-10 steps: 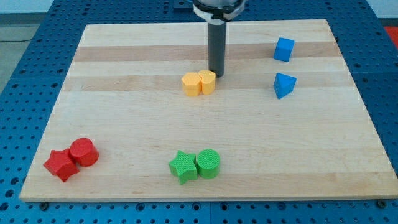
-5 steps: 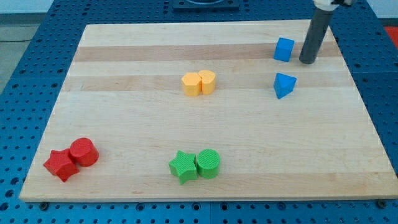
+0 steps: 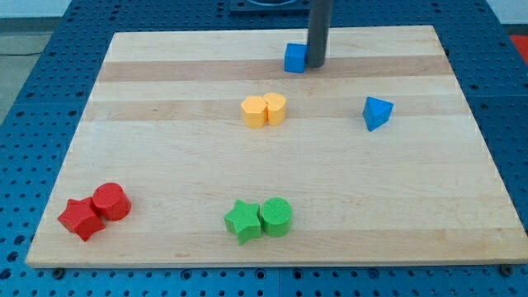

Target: Place the blue cube towards the top centre of the board

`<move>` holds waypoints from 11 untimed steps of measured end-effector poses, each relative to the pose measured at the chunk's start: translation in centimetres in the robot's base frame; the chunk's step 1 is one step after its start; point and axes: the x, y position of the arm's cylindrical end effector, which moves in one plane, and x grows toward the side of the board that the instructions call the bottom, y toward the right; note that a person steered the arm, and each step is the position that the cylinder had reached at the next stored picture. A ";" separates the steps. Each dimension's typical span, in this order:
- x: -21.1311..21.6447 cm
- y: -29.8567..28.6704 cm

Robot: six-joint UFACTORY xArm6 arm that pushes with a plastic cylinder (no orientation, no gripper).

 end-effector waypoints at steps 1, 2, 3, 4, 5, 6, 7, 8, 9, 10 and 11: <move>0.0 -1.8; 0.0 -2.3; 2.3 -3.0; 3.0 -5.2; 2.5 -6.0; 1.2 -6.0; -0.1 -6.0; -1.5 -6.0; -3.0 -6.0; -3.7 -6.0; -3.6 -2.0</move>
